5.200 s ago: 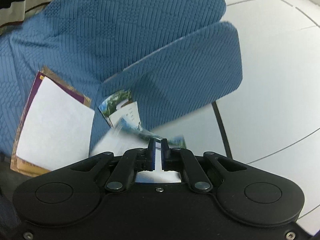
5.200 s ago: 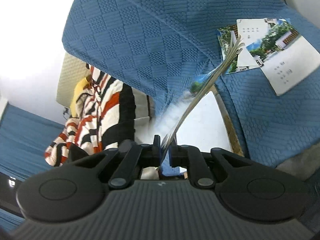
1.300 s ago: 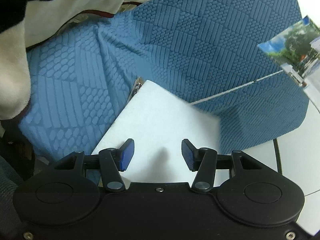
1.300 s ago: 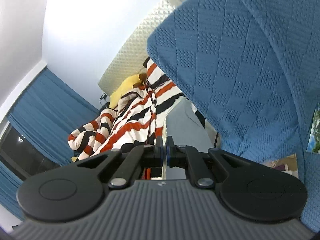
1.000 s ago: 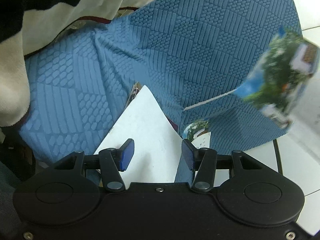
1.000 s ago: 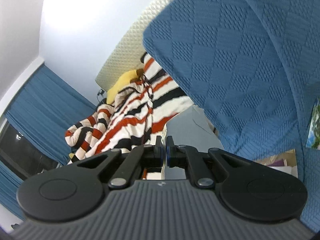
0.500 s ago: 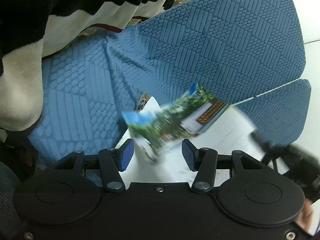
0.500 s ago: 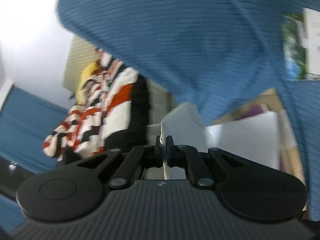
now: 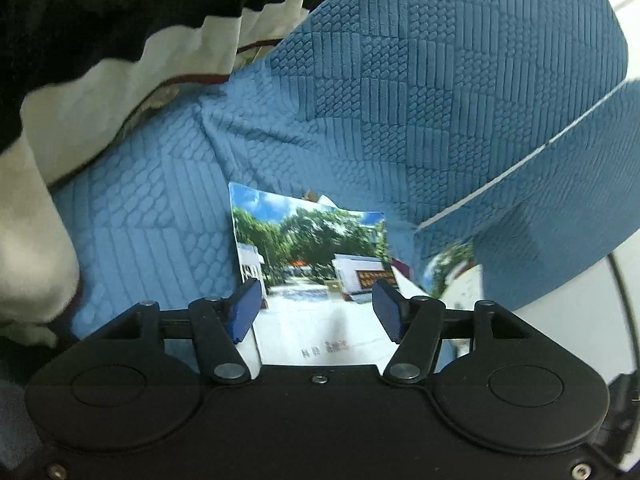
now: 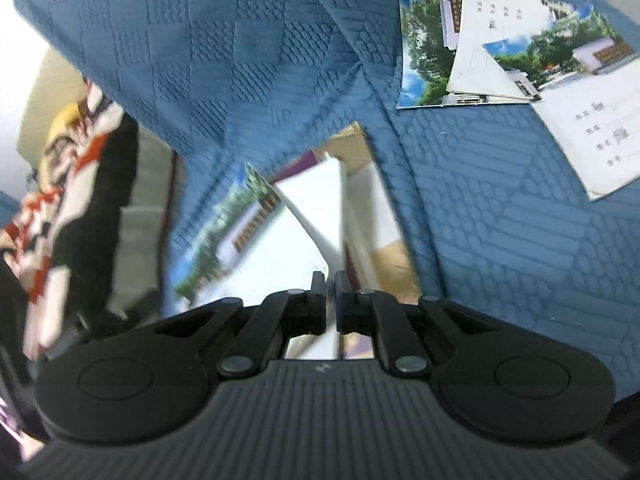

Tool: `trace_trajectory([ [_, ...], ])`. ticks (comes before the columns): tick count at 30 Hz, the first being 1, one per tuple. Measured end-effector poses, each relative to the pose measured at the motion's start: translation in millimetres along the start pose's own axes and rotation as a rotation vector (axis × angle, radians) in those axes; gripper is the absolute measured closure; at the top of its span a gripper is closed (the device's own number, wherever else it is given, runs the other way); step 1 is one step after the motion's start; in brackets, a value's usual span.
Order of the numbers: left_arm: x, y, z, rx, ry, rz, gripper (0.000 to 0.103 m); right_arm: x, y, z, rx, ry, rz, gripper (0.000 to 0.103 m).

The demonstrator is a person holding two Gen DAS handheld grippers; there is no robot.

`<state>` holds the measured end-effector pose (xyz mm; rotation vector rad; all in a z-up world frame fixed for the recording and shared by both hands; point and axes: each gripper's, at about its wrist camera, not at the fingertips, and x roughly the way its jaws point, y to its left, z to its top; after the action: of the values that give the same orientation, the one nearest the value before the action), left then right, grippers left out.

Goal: Organize objects

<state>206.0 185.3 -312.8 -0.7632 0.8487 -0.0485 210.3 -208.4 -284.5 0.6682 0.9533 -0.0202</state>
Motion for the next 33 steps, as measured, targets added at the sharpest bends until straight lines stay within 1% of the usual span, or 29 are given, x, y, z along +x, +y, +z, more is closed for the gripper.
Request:
trace_trajectory([
  [2, 2, -4, 0, 0.036, -0.009, 0.045, 0.043, -2, 4, -3, -0.054, -0.008, -0.029, 0.093],
  [3, 3, -5, 0, 0.049, -0.014, 0.055, 0.043, -3, 6, -3, -0.080, -0.007, -0.040, 0.089],
  [4, 4, -6, 0, 0.059, -0.016, 0.061, 0.042, -4, 10, -3, -0.113, -0.008, -0.054, 0.073],
  [5, 6, -6, 0, 0.063, -0.013, 0.068, 0.042, -6, 15, -2, -0.155, -0.019, -0.071, 0.061],
  [6, 7, -6, 0, 0.062, -0.011, 0.078, 0.042, -7, 18, -2, -0.187, -0.038, -0.081, 0.041],
  [7, 8, -6, 1, 0.062, -0.012, 0.083, 0.042, -10, 23, -3, -0.221, -0.062, -0.088, 0.039],
  [8, 8, -6, 1, 0.065, -0.017, 0.085, 0.042, -11, 27, -4, -0.261, -0.083, -0.091, 0.040],
  [9, 7, -7, 2, 0.070, -0.022, 0.090, 0.042, -10, 31, -4, -0.288, -0.084, -0.090, 0.040],
  [11, 9, -9, 3, 0.091, -0.030, 0.112, 0.042, -2, 36, -4, -0.325, -0.069, -0.084, 0.040],
  [14, 17, -9, 5, 0.104, -0.012, 0.125, 0.042, 14, 40, -6, -0.363, -0.046, -0.089, 0.043],
  [15, 21, -9, 6, 0.113, -0.005, 0.127, 0.042, 19, 40, -6, -0.371, -0.040, -0.098, 0.049],
  [16, 24, -10, 7, 0.126, 0.001, 0.130, 0.042, 22, 41, -7, -0.376, -0.035, -0.111, 0.060],
  [18, 29, -10, 7, 0.130, 0.023, 0.114, 0.045, 28, 41, -9, -0.377, -0.019, -0.129, 0.072],
  [19, 33, -9, 8, 0.126, 0.039, 0.102, 0.048, 29, 40, -10, -0.374, -0.011, -0.129, 0.074],
  [21, 38, -12, 7, 0.154, 0.046, 0.111, 0.050, 26, 41, -15, -0.386, -0.013, -0.121, 0.078],
  [23, 40, -18, 6, 0.195, 0.039, 0.117, 0.050, 22, 42, -19, -0.393, -0.008, -0.118, 0.078],
  [25, 42, -23, 5, 0.219, 0.045, 0.089, 0.050, 18, 42, -23, -0.388, -0.004, -0.107, 0.078],
  [27, 45, -25, 5, 0.228, 0.057, 0.069, 0.050, 13, 41, -28, -0.384, 0.003, -0.094, 0.079],
  [30, 48, -32, 5, 0.255, 0.064, 0.060, 0.050, 5, 40, -38, -0.375, 0.024, -0.074, 0.078],
  [33, 48, -35, 5, 0.256, 0.082, 0.026, 0.048, -1, 40, -48, -0.372, 0.043, -0.054, 0.077],
])
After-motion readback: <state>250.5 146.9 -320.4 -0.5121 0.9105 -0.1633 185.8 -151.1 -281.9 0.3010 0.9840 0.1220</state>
